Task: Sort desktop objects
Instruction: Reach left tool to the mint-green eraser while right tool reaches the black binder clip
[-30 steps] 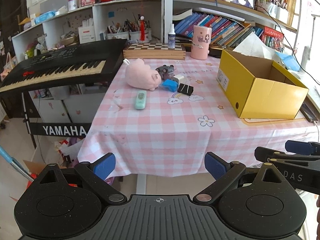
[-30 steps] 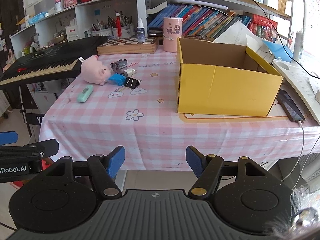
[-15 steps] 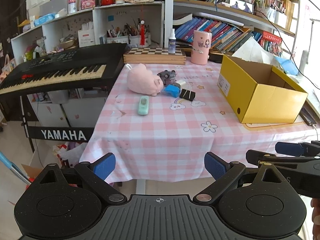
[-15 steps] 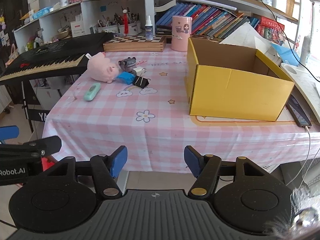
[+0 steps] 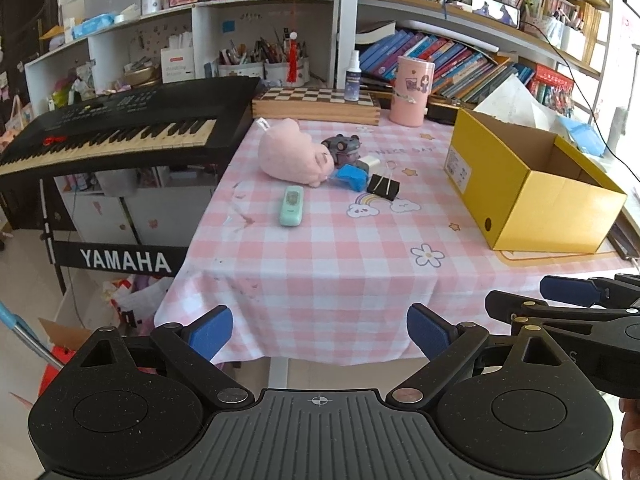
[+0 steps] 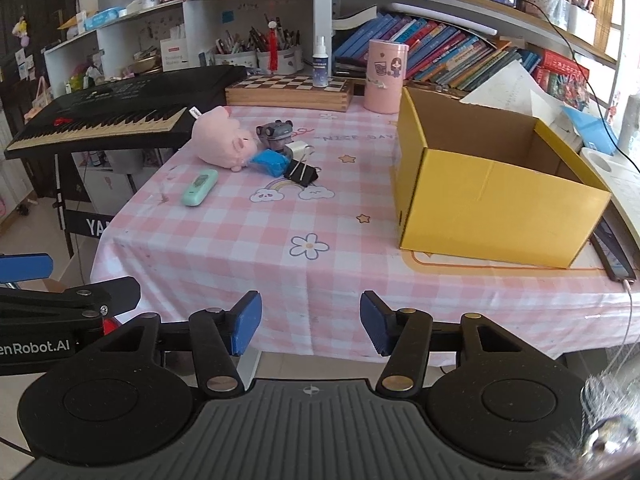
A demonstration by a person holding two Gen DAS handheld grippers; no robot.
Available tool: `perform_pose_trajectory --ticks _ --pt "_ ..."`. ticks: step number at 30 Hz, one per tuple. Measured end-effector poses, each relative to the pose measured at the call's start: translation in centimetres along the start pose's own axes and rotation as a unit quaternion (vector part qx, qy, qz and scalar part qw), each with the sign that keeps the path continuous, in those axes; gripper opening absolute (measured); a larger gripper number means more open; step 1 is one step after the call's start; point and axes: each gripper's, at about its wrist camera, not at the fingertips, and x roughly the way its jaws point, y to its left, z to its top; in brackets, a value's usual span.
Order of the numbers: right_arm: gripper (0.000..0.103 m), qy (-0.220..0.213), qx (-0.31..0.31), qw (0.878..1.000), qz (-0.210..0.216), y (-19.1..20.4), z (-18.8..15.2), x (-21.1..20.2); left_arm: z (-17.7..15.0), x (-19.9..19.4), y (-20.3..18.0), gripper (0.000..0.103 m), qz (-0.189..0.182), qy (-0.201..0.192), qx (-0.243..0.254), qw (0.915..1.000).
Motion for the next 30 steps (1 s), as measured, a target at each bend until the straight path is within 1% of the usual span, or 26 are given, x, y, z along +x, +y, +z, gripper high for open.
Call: perform_pose_trajectory --ticks 8,10,14,16,20,21,22,25,26,28,30 --pt "0.053 0.004 -0.003 1.0 0.013 -0.5 2.4 3.5 2.0 2.8 0.2 0.095 0.009 0.002 -0.001 1.0" --pt "0.053 0.005 -0.007 1.0 0.017 -0.6 3.2 4.4 2.6 3.8 0.2 0.092 0.01 0.006 -0.001 0.9999" --pt "0.052 0.007 -0.013 1.0 0.025 -0.7 4.9 6.5 3.8 5.6 0.6 0.091 0.018 0.014 -0.011 0.9997" --pt "0.052 0.008 -0.015 0.999 0.027 -0.8 5.6 7.5 4.5 6.6 0.8 0.086 0.025 0.015 -0.016 0.9994" --pt "0.052 0.009 -0.027 0.999 0.033 -0.7 6.8 9.7 5.4 8.5 1.3 0.08 0.035 0.019 -0.028 0.9988" --pt "0.052 0.01 -0.029 0.999 0.034 -0.7 7.0 10.1 5.6 9.1 1.3 0.076 0.037 0.022 -0.03 0.9986" --pt "0.052 0.013 -0.03 0.999 0.035 -0.7 7.2 10.6 5.9 9.6 1.4 0.072 0.038 0.025 -0.032 0.9985" --pt "0.049 0.017 -0.028 0.999 0.038 -1.1 7.9 12.0 6.4 10.7 1.5 0.068 0.033 0.021 -0.033 0.9987" --pt "0.046 0.016 -0.026 0.999 0.038 -1.2 8.2 12.5 6.6 11.1 1.6 0.067 0.029 0.02 -0.034 0.9988" --pt "0.04 0.015 -0.02 0.999 0.04 -1.6 8.8 13.5 7.1 12.0 1.7 0.058 0.029 0.024 -0.035 0.9987" --pt "0.036 0.015 -0.015 0.999 0.039 -1.8 9.5 14.5 7.6 13.0 1.7 0.054 0.029 0.029 -0.036 0.9985"
